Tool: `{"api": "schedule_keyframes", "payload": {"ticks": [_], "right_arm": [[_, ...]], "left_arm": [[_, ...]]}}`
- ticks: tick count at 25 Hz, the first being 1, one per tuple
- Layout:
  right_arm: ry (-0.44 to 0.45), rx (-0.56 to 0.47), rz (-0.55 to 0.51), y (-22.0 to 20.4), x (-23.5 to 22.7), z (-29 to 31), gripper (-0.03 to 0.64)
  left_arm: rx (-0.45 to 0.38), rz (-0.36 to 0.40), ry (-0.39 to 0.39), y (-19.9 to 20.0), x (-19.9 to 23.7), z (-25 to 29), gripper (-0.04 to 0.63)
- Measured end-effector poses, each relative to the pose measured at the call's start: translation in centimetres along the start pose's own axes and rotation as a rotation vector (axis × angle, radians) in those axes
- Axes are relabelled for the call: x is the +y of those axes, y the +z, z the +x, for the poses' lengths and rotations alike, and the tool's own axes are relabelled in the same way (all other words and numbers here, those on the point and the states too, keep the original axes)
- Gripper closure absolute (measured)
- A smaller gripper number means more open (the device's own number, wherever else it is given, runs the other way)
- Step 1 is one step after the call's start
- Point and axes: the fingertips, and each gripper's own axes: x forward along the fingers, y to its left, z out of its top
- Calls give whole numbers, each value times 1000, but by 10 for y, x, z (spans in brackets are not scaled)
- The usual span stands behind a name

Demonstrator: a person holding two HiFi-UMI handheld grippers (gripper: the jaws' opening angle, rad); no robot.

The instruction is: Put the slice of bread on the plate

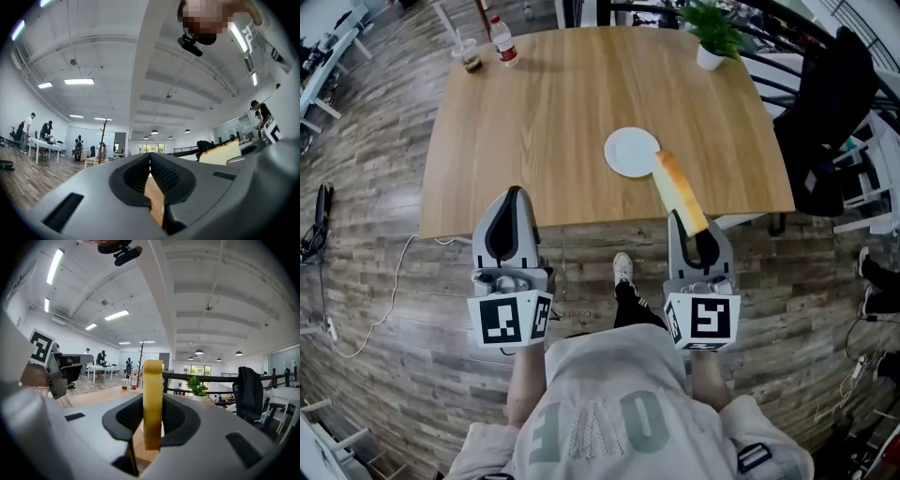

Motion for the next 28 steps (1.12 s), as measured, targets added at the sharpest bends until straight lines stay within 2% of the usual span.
{"api": "schedule_keyframes", "payload": {"ticks": [6, 12, 16, 23, 28], "right_arm": [[-23, 14, -53, 13, -70, 82, 525], [-5, -45, -93, 36, -106, 126, 525], [18, -70, -150, 49, -112, 147, 525], [9, -64, -401, 53, -96, 164, 525], [28, -51, -502, 43, -80, 177, 525]], "left_arm": [[-82, -8, 26, 9, -7, 100, 586], [-120, -4, 61, 13, -11, 149, 586], [-109, 21, 56, 11, -19, 170, 586], [-65, 69, 44, 1, -30, 182, 586], [-20, 85, 45, -13, -32, 186, 587]]}}
